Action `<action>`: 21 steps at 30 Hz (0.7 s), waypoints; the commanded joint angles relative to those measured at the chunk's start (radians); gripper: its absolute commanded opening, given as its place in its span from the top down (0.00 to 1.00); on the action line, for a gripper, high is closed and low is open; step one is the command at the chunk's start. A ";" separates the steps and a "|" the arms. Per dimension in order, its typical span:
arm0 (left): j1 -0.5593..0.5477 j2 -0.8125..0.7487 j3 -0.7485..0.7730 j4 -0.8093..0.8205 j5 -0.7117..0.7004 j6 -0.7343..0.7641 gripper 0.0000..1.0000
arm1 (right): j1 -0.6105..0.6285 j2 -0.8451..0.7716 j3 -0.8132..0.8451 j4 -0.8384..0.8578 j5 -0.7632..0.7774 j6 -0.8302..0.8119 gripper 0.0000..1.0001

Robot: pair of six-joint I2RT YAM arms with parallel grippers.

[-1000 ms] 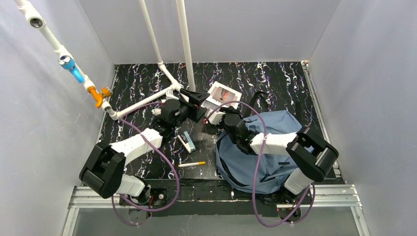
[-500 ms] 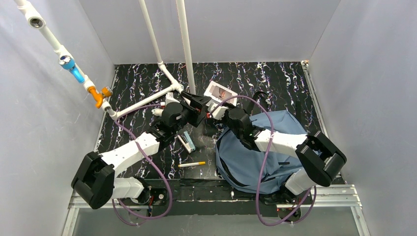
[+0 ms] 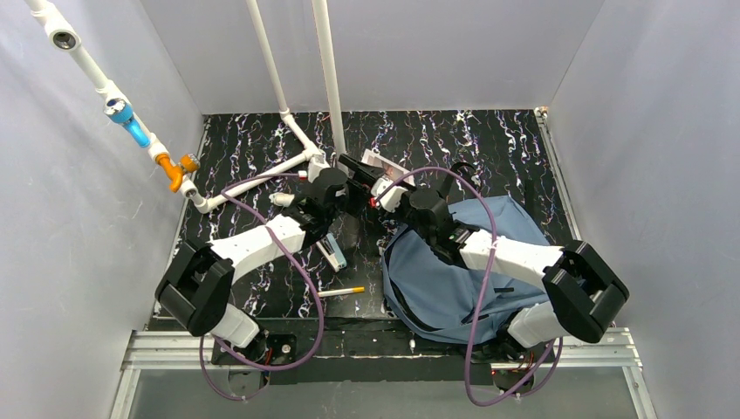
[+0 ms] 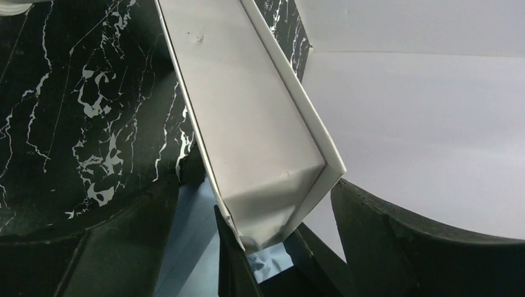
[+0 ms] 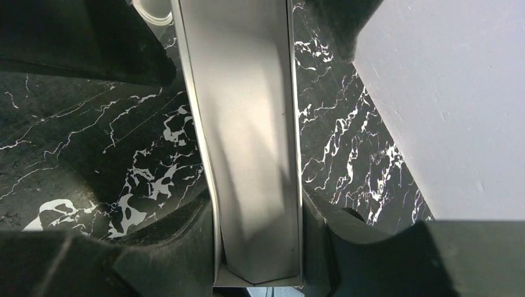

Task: Pack the student bag
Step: Pick up the book from the center of the board.

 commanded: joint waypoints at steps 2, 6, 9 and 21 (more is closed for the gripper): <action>-0.046 0.028 0.040 -0.008 -0.095 0.054 0.14 | 0.027 -0.052 0.049 0.002 0.091 0.047 0.66; -0.073 0.077 0.046 -0.008 -0.110 0.027 0.27 | 0.065 -0.041 0.060 -0.017 0.177 0.037 0.65; -0.093 0.104 0.055 -0.008 -0.130 0.027 0.33 | 0.085 -0.044 0.068 -0.031 0.196 0.051 0.65; -0.105 0.052 0.017 0.020 -0.137 0.110 0.94 | 0.204 -0.079 0.108 -0.144 0.292 0.114 0.35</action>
